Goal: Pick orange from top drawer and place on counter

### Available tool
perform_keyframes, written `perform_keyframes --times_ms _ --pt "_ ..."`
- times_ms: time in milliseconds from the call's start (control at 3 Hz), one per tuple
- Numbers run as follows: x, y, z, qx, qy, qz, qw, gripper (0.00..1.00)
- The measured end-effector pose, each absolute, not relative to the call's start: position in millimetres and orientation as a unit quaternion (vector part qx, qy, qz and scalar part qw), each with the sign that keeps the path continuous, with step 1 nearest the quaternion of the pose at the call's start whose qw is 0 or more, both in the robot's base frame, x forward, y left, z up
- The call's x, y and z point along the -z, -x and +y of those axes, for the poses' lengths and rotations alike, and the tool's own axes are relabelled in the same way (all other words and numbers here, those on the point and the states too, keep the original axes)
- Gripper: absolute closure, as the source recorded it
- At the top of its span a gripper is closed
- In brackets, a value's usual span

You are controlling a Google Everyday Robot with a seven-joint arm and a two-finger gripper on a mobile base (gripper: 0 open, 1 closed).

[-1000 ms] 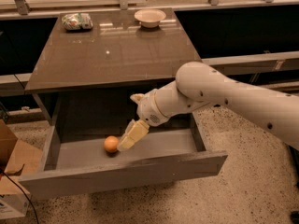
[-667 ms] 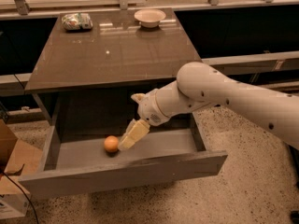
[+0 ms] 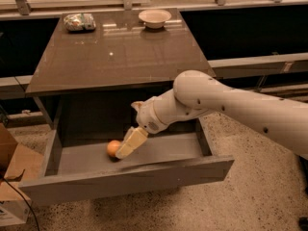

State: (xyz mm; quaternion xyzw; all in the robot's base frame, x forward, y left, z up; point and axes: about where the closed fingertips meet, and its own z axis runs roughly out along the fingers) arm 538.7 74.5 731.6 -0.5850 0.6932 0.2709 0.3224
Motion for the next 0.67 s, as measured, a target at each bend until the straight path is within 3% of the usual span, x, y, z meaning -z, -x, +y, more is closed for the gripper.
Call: perform_keyframes --times_ms 667 --pt "-692 -553 88 -0.305 0.551 0.701 0.334 0.00"
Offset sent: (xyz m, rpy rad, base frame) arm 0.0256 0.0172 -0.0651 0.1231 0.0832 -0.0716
